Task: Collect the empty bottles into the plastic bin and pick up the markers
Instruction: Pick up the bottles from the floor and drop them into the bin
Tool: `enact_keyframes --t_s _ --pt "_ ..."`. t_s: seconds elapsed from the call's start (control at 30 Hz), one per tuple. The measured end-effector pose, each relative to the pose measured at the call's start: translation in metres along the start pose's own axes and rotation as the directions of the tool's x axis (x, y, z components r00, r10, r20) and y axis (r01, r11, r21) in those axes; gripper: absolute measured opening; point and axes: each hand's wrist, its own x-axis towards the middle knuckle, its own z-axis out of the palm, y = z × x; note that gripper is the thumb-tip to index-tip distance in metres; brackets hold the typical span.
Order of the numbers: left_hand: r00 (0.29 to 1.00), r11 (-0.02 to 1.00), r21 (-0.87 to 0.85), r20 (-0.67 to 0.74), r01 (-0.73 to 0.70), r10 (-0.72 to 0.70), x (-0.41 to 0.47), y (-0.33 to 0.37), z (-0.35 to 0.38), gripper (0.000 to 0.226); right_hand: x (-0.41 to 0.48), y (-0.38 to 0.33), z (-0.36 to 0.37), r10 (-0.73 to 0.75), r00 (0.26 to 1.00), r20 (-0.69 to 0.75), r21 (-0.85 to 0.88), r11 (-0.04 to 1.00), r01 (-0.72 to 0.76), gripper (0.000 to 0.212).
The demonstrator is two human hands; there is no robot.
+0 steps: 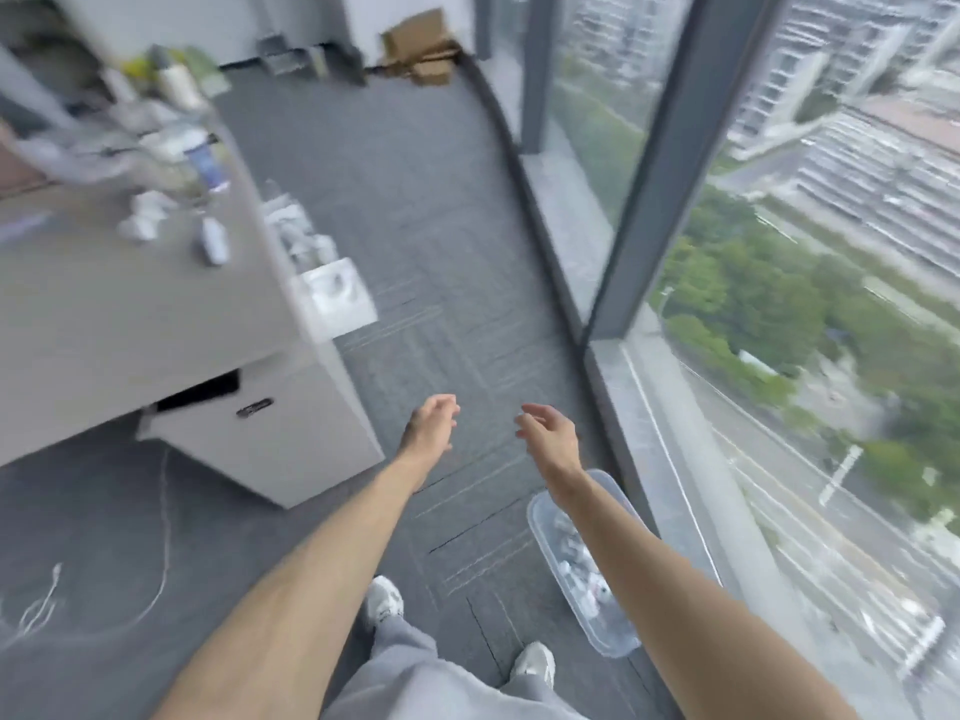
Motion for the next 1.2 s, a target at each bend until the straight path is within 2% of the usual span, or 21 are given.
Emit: enact_keyframes --t_s 0.17,0.37,0.43,0.57,0.8,0.97,1.1,1.2 --pt "0.963 0.977 -0.214 -0.261 0.009 -0.067 -0.02 -0.029 -0.115 0.016 -0.018 -0.036 0.12 -0.081 0.957 0.28 -0.096 0.989 0.112 0.03" --pt "0.837 0.908 -0.419 -0.501 -0.014 -0.219 -0.04 -0.104 -0.271 0.028 -0.071 -0.065 0.285 -0.136 0.81 0.57 -0.162 0.948 0.273 0.026" --pt "0.793 0.868 -0.492 -0.554 -0.064 -0.255 -0.05 -0.121 -0.317 0.019 -0.095 -0.073 0.341 -0.151 0.75 0.644 -0.163 0.931 0.327 0.024" --pt "0.727 0.79 -0.596 -0.605 -0.142 -0.325 -0.065 -0.156 -0.409 0.031 -0.139 -0.081 0.447 -0.149 0.649 0.746 -0.171 0.899 0.403 0.025" --pt "0.568 0.694 -0.674 -0.684 -0.253 -0.458 -0.115 -0.227 -0.535 0.032 -0.227 -0.071 0.59 -0.06 0.5 0.864 -0.231 0.836 0.498 0.027" --pt "0.407 0.646 -0.684 -0.726 -0.338 -0.555 -0.147 -0.276 -0.597 0.015 -0.281 -0.049 0.682 0.049 0.382 0.923 -0.253 0.825 0.506 0.025" --pt "0.248 0.592 -0.703 -0.702 -0.394 -0.668 -0.171 -0.323 -0.637 0.017 -0.325 -0.021 0.76 0.166 0.23 0.959 -0.267 0.803 0.532 0.029" --pt "0.093 0.527 -0.723 -0.623 -0.447 -0.776 -0.196 -0.353 -0.665 0.028 -0.364 -0.004 0.815 0.238 0.079 0.968 -0.236 0.761 0.605 0.02"
